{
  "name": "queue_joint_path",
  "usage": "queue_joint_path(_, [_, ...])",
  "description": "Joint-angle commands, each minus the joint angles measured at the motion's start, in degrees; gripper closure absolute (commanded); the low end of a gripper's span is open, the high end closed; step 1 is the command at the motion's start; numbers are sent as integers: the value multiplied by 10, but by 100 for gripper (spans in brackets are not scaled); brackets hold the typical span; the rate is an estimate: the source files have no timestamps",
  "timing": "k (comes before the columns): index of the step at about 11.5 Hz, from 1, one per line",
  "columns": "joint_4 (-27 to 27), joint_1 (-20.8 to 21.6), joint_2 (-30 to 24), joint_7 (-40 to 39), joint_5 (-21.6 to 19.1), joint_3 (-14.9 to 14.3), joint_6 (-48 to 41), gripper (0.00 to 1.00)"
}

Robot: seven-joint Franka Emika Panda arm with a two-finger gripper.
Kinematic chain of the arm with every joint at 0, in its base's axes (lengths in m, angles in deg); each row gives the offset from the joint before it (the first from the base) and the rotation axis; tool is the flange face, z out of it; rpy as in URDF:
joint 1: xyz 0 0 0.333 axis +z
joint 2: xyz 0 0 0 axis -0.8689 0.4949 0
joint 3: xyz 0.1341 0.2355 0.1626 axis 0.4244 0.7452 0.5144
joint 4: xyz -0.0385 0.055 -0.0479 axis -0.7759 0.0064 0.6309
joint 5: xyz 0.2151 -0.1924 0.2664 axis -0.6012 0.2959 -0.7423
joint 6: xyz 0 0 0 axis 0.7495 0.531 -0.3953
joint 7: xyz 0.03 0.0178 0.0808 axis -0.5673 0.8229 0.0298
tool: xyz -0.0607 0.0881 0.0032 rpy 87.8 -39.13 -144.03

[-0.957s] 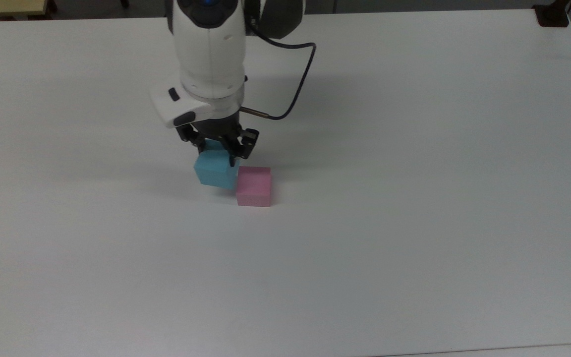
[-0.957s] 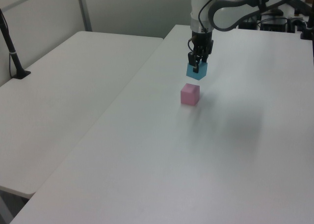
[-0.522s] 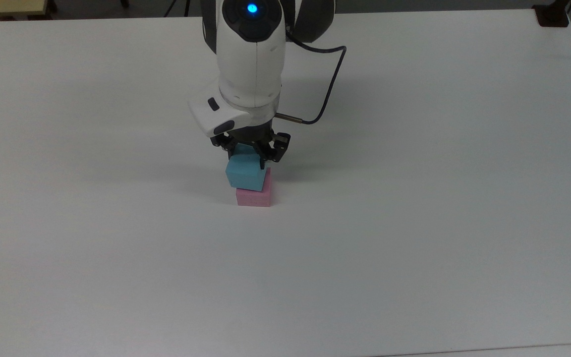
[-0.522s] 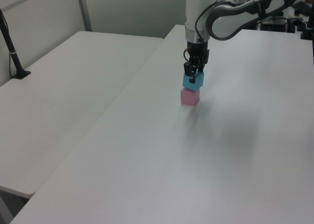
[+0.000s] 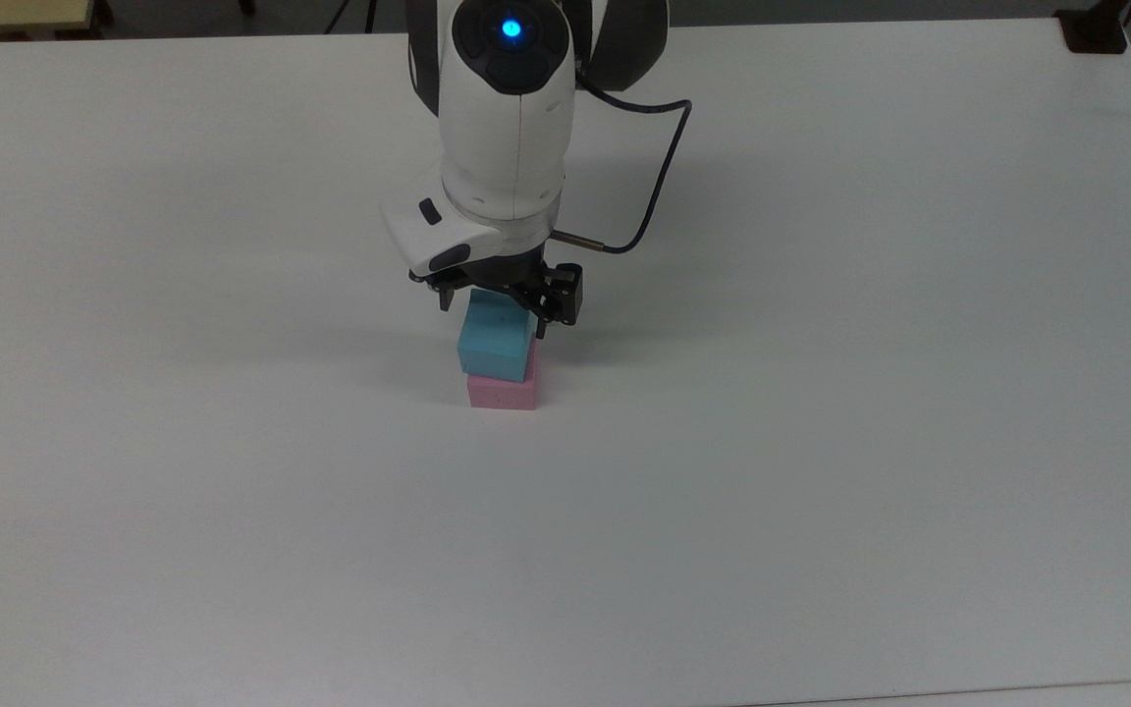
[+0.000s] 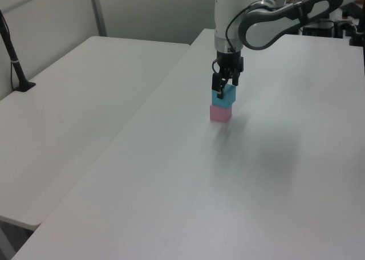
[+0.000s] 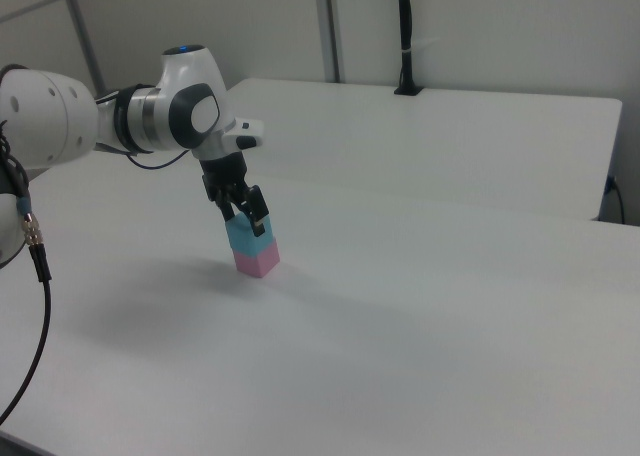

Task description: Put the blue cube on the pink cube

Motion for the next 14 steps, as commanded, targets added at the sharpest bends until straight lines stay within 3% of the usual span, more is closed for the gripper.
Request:
queue_joint_path(1, [-7, -10, -52, 13, -13, 0, -39, 0])
queue_joint_path(3, [-27, -22, -89, 11, -43, -10, -99, 0])
queue_joint_path(5, [-37, -30, -134, 1, -47, -25, -164, 0])
queue_joint_path(8, [-33, -24, -197, -124, -50, -59, -248, 0])
queue_joint_path(11, [8, 15, -255, -157, -74, -124, -251, 0])
queue_joint_path(14, [2, -4, -262, -251, -73, -134, -248, 0])
